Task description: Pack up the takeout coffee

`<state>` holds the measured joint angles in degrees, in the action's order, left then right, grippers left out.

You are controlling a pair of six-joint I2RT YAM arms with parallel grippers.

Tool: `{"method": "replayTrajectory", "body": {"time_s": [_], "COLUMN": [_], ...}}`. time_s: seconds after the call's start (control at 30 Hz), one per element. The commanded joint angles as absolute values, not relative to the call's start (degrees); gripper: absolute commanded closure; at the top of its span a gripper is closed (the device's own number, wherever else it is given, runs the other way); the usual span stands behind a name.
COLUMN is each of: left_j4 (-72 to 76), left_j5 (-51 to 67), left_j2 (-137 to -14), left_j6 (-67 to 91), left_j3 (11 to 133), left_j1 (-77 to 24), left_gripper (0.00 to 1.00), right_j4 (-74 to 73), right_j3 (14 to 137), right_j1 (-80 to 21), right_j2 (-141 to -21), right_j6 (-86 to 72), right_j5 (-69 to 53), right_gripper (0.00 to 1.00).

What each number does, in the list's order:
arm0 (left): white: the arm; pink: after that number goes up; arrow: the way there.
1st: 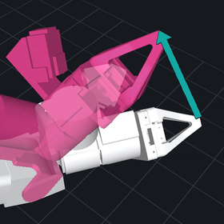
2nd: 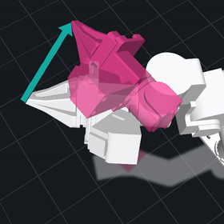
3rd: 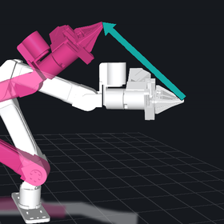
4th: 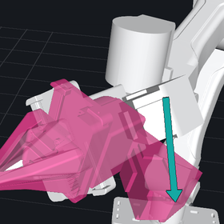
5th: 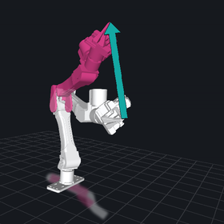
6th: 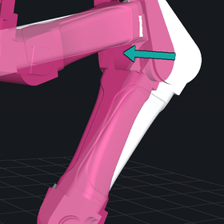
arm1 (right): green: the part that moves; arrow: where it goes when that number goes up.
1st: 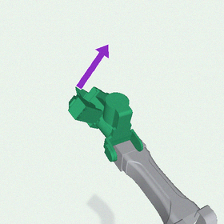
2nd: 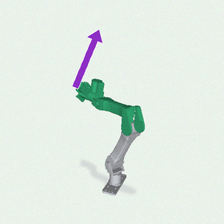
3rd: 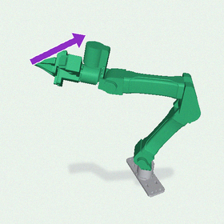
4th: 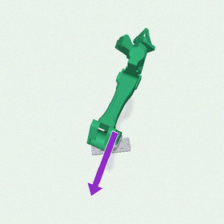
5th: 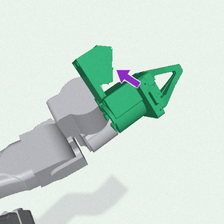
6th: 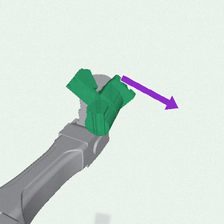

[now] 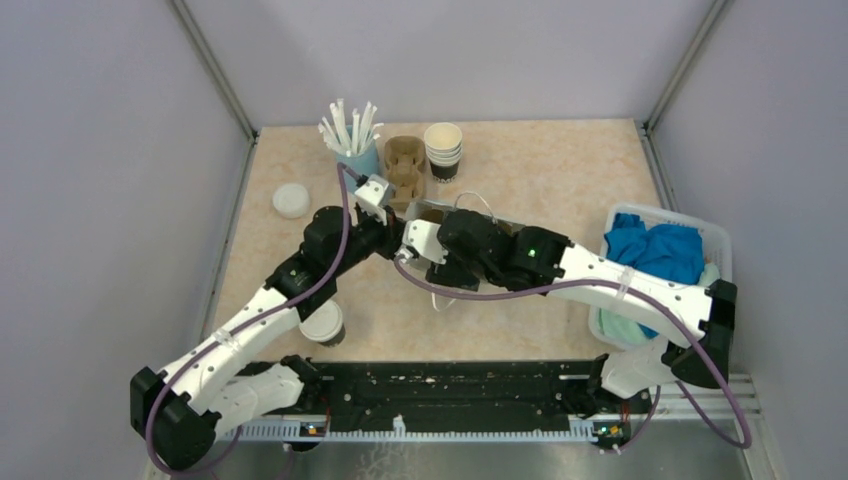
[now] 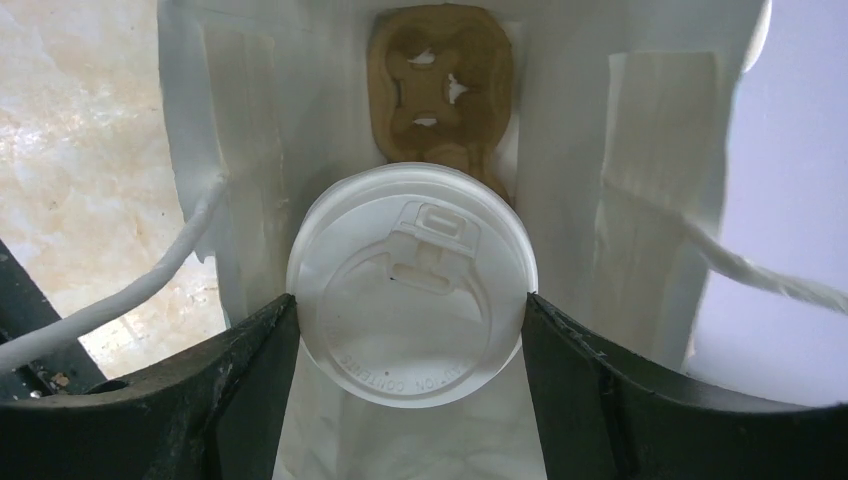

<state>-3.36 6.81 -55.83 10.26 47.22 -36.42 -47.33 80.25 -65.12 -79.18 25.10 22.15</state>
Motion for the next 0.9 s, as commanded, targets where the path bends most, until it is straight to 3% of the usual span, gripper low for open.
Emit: {"method": "replayTrajectory", "body": {"time_s": [0.0,0.43,0.87], "left_j4": [5.0,14.5,14.1], "left_j5": [8.5,5.3,7.7], "left_j2": [-53.4,-50.5,-49.6], "left_j6": [8.0,5.9,7.9], "left_j3": [44.7,34.3,32.9], "left_j1": [-36.6,-36.6,-36.6], "left_gripper": [1.00,1.00,1.00], "right_j4": [-44.0,-37.4,-36.6], "right_j3": [79.2,70.6,70.5], "right_j1": [-64.8,-64.3,-59.8], "right_j2": [-79.5,-77.8,-78.9], "right_j6": [29.3,33.6,37.8], "right_j5": [20.5,23.0,22.0], "right_gripper": [0.58,0.59,0.59]}}
